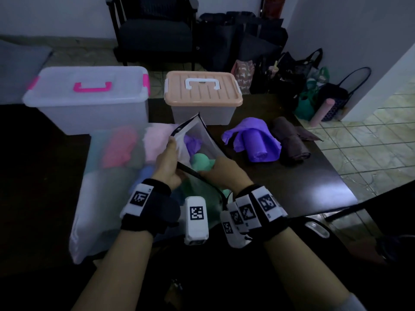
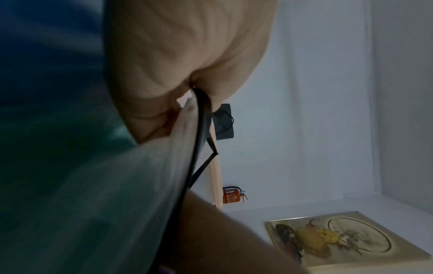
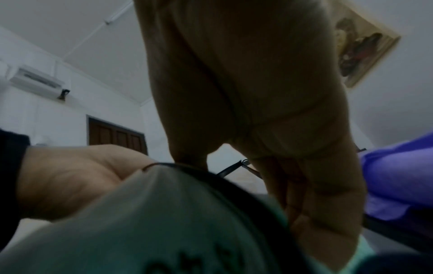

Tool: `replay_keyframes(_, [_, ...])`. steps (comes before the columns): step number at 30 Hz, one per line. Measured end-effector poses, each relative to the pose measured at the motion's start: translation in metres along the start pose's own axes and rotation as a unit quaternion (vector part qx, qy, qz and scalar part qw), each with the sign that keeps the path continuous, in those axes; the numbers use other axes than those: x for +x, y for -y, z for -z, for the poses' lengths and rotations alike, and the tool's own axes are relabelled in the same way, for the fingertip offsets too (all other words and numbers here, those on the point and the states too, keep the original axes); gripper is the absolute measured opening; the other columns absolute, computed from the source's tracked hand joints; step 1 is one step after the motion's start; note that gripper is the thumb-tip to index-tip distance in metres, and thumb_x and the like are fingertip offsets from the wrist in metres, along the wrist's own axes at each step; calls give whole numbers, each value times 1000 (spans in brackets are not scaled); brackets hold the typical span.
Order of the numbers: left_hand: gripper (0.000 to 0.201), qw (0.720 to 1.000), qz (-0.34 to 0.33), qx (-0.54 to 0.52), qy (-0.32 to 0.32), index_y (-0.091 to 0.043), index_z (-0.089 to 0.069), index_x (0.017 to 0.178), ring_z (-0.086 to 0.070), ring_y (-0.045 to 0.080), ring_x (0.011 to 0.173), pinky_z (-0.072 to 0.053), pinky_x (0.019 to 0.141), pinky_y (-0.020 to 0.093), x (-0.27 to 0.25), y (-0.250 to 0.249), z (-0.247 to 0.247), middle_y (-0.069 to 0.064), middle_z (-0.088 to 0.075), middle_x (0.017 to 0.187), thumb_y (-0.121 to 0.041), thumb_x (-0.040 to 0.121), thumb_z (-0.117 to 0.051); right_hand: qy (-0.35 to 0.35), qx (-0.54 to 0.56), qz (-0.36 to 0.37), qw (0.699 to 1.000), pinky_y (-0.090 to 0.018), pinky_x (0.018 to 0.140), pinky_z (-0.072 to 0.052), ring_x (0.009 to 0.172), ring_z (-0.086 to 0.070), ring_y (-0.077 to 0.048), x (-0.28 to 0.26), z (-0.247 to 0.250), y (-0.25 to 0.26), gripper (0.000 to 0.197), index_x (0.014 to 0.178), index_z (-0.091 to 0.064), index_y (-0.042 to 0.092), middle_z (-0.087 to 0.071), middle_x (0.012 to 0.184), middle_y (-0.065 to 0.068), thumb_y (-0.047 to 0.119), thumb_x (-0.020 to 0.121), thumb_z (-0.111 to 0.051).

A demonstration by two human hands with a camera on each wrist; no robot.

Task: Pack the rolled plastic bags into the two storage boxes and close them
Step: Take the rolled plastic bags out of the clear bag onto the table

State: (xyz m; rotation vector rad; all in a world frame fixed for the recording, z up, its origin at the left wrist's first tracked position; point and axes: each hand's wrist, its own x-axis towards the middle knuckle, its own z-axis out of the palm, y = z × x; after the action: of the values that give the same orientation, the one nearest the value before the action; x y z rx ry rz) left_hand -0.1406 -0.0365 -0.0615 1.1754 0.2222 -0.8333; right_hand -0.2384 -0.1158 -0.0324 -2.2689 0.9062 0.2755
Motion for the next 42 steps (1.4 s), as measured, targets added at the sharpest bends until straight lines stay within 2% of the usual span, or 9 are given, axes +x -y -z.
replay_keyframes(6, [53, 994, -86, 58, -44, -13, -56, 117, -60, 27, 108, -48, 97, 40, -9, 11, 3, 10, -61, 120, -53, 97, -30, 29, -53, 24, 998, -38, 100, -36, 121, -48, -34, -7, 1, 21, 44, 125, -49, 1, -52, 132, -20, 34, 95, -49])
replay_keyframes(14, [56, 997, -69, 19, 18, -13, -58, 111, -65, 21, 86, -54, 73, 33, -8, 10, 7, 10, -66, 104, -55, 96, -24, -34, 111, -29, 993, -30, 80, -45, 108, -58, -27, 3, -9, 11, 53, 117, -56, 0, -61, 111, -12, 37, 80, -69])
replay_keyframes(18, [47, 996, -79, 30, 0, -18, -61, 85, -64, 22, 79, -52, 81, 37, -9, 10, 8, 5, -67, 83, -53, 96, -31, -77, 322, -40, 943, -33, 77, -53, 93, -64, -24, 13, 1, 2, 46, 113, -60, -1, -66, 106, -12, 22, 75, -75])
replay_keyframes(21, [47, 995, -91, 37, 11, -18, -62, 85, -69, 17, 72, -56, 72, 30, -4, 15, 8, 0, -72, 72, -52, 96, -32, -119, 441, -23, 889, -34, 74, -56, 85, -66, -28, 17, 9, -8, 26, 101, -63, 1, -68, 100, -18, 14, 79, -70])
replay_keyframes(28, [46, 994, -95, 41, 20, -18, -63, 96, -68, 15, 79, -54, 68, 26, 4, 20, 10, 2, -71, 88, -52, 96, -31, -239, 567, 4, 789, -39, 76, -58, 85, -68, -27, 17, 45, -49, 18, 99, -60, 6, -68, 96, -14, 16, 85, -65])
replay_keyframes(31, [48, 995, -91, 41, 23, -16, -61, 107, -69, 13, 80, -56, 63, 24, 7, 20, 11, 1, -71, 92, -52, 96, -31, -290, 478, 6, 829, -32, 68, -54, 83, -66, -21, 14, 68, -74, 26, 107, -57, 8, -66, 98, -10, 18, 85, -65])
replay_keyframes(35, [56, 995, -91, 44, 9, -12, -57, 122, -66, 20, 97, -55, 76, 30, 8, 20, 12, 8, -67, 110, -54, 95, -33, -354, 298, -43, 886, -38, 86, -49, 104, -59, -29, 10, 82, -116, 47, 124, -49, 6, -59, 117, -15, 21, 83, -65])
replay_keyframes(39, [53, 994, -97, 39, 3, -11, -55, 124, -63, 22, 106, -49, 95, 37, 5, 19, 10, 9, -64, 119, -51, 96, -34, -403, 121, -155, 894, -51, 94, -41, 115, -49, -41, 10, 77, -152, 58, 134, -35, 9, -46, 128, -22, 19, 83, -61])
replay_keyframes(42, [52, 994, -98, 43, 10, -12, -55, 123, -64, 19, 100, -51, 89, 34, 6, 20, 9, 7, -64, 115, -50, 97, -33, -360, 30, -241, 900, -54, 99, -35, 120, -45, -41, 13, 72, -170, 55, 134, -32, 12, -42, 131, -21, 20, 86, -57])
